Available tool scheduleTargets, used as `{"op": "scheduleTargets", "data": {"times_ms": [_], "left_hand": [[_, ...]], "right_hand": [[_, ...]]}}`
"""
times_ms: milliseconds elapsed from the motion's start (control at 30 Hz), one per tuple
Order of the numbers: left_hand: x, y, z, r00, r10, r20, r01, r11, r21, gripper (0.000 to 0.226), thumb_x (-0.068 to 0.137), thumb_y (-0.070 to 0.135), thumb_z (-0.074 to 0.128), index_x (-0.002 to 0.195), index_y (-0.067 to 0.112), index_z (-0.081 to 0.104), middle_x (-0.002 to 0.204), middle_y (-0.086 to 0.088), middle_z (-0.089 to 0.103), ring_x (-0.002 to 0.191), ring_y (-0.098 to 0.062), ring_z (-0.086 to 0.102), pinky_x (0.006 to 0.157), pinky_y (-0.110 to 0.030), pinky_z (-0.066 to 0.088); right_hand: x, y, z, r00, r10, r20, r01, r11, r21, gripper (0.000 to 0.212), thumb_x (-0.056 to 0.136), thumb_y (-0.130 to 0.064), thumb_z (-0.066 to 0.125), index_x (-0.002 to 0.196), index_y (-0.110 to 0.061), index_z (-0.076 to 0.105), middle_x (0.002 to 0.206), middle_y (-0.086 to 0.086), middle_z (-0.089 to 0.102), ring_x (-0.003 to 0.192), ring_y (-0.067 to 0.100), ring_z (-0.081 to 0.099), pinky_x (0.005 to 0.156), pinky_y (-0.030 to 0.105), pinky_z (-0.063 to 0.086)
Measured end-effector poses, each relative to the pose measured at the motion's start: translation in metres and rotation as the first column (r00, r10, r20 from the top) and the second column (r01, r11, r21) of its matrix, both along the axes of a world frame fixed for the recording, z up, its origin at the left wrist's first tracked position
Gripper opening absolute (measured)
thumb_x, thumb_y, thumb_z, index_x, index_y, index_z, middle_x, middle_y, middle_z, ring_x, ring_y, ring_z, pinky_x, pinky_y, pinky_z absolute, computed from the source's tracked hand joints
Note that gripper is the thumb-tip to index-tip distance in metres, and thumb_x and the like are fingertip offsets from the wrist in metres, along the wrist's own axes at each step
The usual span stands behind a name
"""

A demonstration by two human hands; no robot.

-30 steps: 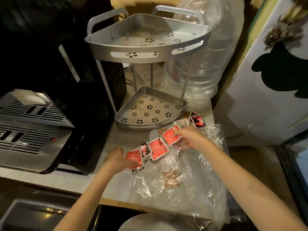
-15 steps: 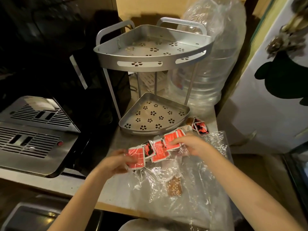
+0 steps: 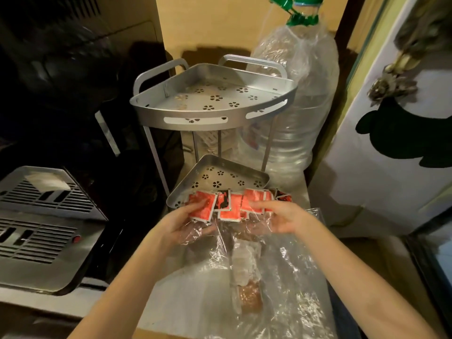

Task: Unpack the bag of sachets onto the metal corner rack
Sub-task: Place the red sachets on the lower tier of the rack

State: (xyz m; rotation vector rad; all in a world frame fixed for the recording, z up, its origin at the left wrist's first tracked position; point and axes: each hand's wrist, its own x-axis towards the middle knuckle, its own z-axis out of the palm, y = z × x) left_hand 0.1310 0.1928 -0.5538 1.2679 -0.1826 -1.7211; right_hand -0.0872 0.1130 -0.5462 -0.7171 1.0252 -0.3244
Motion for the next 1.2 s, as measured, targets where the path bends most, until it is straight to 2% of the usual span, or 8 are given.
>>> {"op": "scheduleTargets", "data": {"times_ms": [133,300,500,667,833,967,1100,1200], "left_hand": [[0.001,-0.015,0.025,0.989,-0.041,0.144,0.065,0.984,-0.165,0.009,0.081,0.002,0.058,0.090,0.002,0.059,0.081,-0.013,0.070,0.072,-0.022,0.070,0.052,-0.035,0.059],[0.006,-0.029,0.064,0.908,-0.035,0.418,0.235,0.868,-0.437,0.022,0.072,0.009,0.063,0.093,0.012,0.063,0.081,-0.001,0.073,0.073,-0.012,0.070,0.060,-0.024,0.057],[0.013,-0.028,0.102,0.746,0.010,0.666,0.465,0.707,-0.532,0.024,0.069,0.015,0.066,0.093,0.017,0.070,0.087,0.005,0.076,0.085,-0.009,0.070,0.071,-0.017,0.053],[0.016,-0.017,0.115,0.618,0.067,0.784,0.608,0.592,-0.529,0.034,0.075,0.008,0.067,0.109,0.016,0.067,0.108,-0.002,0.071,0.105,-0.018,0.064,0.092,-0.031,0.051],[0.010,-0.006,0.132,0.610,0.187,0.770,0.644,0.448,-0.620,0.038,0.075,0.001,0.066,0.112,0.011,0.065,0.113,-0.002,0.069,0.105,-0.016,0.064,0.086,-0.023,0.052],[0.010,-0.003,0.142,0.599,0.264,0.756,0.646,0.398,-0.651,0.036,0.070,0.021,0.070,0.105,0.024,0.067,0.116,0.008,0.066,0.108,-0.012,0.063,0.088,-0.024,0.052],[0.013,-0.007,0.128,0.580,0.234,0.780,0.658,0.431,-0.618,0.039,0.070,0.032,0.071,0.108,0.023,0.066,0.117,0.005,0.066,0.109,-0.014,0.062,0.087,-0.025,0.052],[0.016,-0.015,0.104,0.589,0.191,0.785,0.617,0.522,-0.589,0.033,0.074,0.015,0.071,0.107,0.023,0.068,0.104,0.008,0.072,0.099,-0.011,0.067,0.080,-0.024,0.055]], "right_hand": [[-0.001,-0.011,0.010,0.996,0.007,-0.086,-0.023,0.981,-0.191,0.032,0.071,0.003,0.069,0.101,-0.004,0.062,0.081,0.009,0.071,0.073,0.022,0.066,0.072,0.036,0.056],[0.005,-0.018,0.037,0.993,-0.120,-0.006,0.102,0.862,-0.497,0.041,0.065,0.010,0.072,0.103,-0.001,0.064,0.104,0.017,0.068,0.097,0.029,0.064,0.093,0.042,0.050],[0.004,-0.030,0.062,0.981,-0.177,0.082,0.173,0.597,-0.783,0.045,0.054,0.003,0.081,0.093,-0.017,0.069,0.096,0.005,0.073,0.094,0.020,0.068,0.088,0.036,0.052],[0.001,-0.024,0.074,0.978,-0.078,0.193,0.207,0.463,-0.862,0.038,0.054,0.010,0.073,0.066,-0.026,0.075,0.066,-0.013,0.073,0.070,0.001,0.068,0.070,0.018,0.056],[-0.001,-0.023,0.094,0.955,0.062,0.289,0.249,0.358,-0.900,0.023,0.058,-0.005,0.073,0.079,-0.013,0.075,0.086,-0.008,0.075,0.087,0.010,0.068,0.079,0.019,0.052],[0.004,-0.026,0.101,0.926,0.100,0.363,0.306,0.362,-0.880,0.018,0.058,-0.012,0.071,0.072,-0.022,0.077,0.084,-0.007,0.075,0.085,0.010,0.068,0.076,0.020,0.052],[0.007,-0.030,0.082,0.955,0.043,0.293,0.251,0.407,-0.878,0.025,0.056,-0.007,0.071,0.068,-0.028,0.076,0.079,-0.012,0.075,0.083,0.004,0.069,0.075,0.016,0.052],[0.009,-0.036,0.058,0.980,-0.004,0.199,0.175,0.494,-0.852,0.032,0.053,-0.003,0.072,0.073,-0.028,0.076,0.075,-0.014,0.074,0.077,0.002,0.069,0.069,0.016,0.053]]}}
